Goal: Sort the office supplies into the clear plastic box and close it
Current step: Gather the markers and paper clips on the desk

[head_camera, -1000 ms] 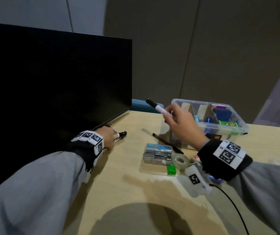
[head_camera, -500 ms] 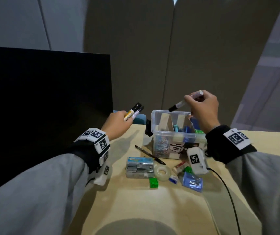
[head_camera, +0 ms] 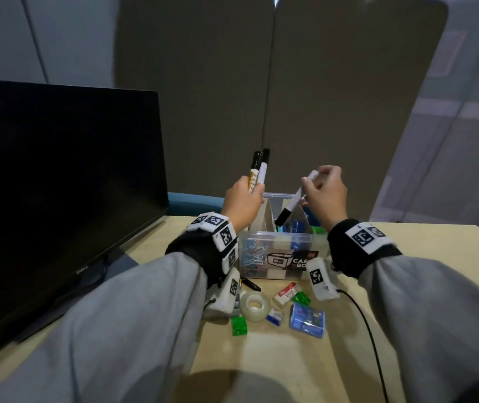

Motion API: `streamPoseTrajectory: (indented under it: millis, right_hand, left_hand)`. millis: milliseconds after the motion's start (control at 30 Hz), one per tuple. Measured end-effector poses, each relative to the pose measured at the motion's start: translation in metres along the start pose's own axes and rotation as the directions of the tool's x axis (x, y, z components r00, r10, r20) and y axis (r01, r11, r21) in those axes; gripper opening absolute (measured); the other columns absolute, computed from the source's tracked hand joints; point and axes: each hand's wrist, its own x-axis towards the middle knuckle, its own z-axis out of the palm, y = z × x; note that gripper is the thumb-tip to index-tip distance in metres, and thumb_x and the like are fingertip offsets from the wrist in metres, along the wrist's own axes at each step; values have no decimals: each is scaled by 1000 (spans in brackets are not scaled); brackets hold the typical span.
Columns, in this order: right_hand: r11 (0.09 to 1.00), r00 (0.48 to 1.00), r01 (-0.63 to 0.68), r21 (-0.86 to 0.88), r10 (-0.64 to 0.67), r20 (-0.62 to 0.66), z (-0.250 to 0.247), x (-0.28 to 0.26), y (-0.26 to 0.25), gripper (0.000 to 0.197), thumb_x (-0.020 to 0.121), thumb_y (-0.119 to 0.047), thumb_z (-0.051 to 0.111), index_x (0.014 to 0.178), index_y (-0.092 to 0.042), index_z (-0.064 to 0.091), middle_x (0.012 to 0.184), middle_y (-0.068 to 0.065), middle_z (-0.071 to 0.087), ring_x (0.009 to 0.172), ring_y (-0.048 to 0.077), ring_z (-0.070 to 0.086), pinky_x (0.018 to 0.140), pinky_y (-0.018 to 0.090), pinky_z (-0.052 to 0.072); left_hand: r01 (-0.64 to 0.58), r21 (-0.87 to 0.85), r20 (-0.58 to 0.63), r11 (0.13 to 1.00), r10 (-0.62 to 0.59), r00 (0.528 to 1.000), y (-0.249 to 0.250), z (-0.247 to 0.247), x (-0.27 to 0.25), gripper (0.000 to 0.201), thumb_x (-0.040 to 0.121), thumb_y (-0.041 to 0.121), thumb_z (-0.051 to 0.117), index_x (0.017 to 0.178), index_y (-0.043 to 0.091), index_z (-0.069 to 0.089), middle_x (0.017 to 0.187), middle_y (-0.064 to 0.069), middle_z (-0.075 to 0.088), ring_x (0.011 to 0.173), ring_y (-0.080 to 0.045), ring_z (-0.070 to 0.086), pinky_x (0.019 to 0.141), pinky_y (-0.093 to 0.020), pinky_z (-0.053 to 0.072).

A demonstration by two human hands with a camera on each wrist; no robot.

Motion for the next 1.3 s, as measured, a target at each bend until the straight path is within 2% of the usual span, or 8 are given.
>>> streamPoseTrajectory:
  millis: [167, 367, 633, 733, 900, 1000, 1167, 1300]
  right_hand:
    - [932, 978, 147, -332, -87, 188, 20, 6, 2, 29, 96, -24, 57, 120, -12, 46, 104, 8, 65, 90, 20, 64, 82, 40, 56]
    - [833, 918, 299, -465, -117, 380, 33, 8, 21, 22, 98, -27, 51, 105, -13, 66, 93, 7, 70, 89, 23, 65, 80, 43, 55]
    - [957, 950, 286, 44, -290, 119, 21, -2, 16, 63, 92, 1, 47, 146, -26, 32, 116, 1, 57, 86, 15, 56, 72, 24, 50]
    - [833, 865, 502, -231, -483, 137, 22, -3, 21, 76, 76, 11, 52, 141, -28, 44, 140, 1, 41, 117, 18, 40, 95, 26, 42]
    - [501, 745, 627, -597, -610, 270, 27, -5, 24, 27, 82, -17, 64, 108, -22, 70, 135, 3, 56, 128, 32, 36, 94, 45, 35]
    - [413, 769, 586, -698, -555, 317, 19, -8, 21, 14, 88, -21, 62, 101, -18, 67, 105, 0, 68, 113, 27, 54, 92, 40, 31]
    - [764, 984, 175, -621, -114, 137, -2, -2, 12, 27, 103, -30, 35, 101, -7, 51, 82, 7, 60, 69, 28, 55, 64, 37, 43]
    - [841, 949, -12, -542, 181, 259, -8, 4, 10, 35, 99, -32, 40, 95, -1, 58, 91, 15, 64, 73, 28, 55, 61, 33, 40]
  left_hand:
    - [47, -112, 94, 993, -36, 995, -11, 13, 2, 19, 102, 23, 47, 113, 10, 55, 97, -9, 63, 83, -19, 63, 75, -34, 59]
    - [59, -217, 233, 974, -7, 972, -18, 3, 6, 19, 99, 22, 53, 113, 10, 59, 101, -14, 68, 93, -26, 68, 86, -45, 58]
    - [105, -322, 296, 941, -5, 955, -24, 2, 10, 21, 94, 19, 61, 113, 10, 63, 95, -11, 70, 86, -23, 67, 82, -39, 56]
    - [122, -372, 289, 920, -10, 957, -24, 3, 10, 24, 92, 18, 64, 112, 5, 64, 87, -7, 66, 74, -14, 63, 73, -28, 56]
    - [124, -386, 281, 914, -12, 960, -22, 2, 10, 18, 97, 20, 57, 108, 7, 65, 83, -4, 63, 71, -10, 62, 79, -31, 57]
    - [151, -433, 242, 888, -46, 969, -22, 3, 11, 23, 101, 24, 51, 111, 6, 60, 81, -3, 61, 71, -10, 60, 81, -33, 56]
    - [140, -471, 191, 871, -55, 980, -21, 1, 10, 15, 101, 31, 48, 110, 22, 55, 93, -1, 57, 89, -13, 59, 89, -38, 55]
    - [155, -463, 201, 873, -68, 977, -18, 1, 10, 19, 102, 33, 43, 115, 22, 51, 91, -1, 52, 86, -14, 55, 91, -39, 53]
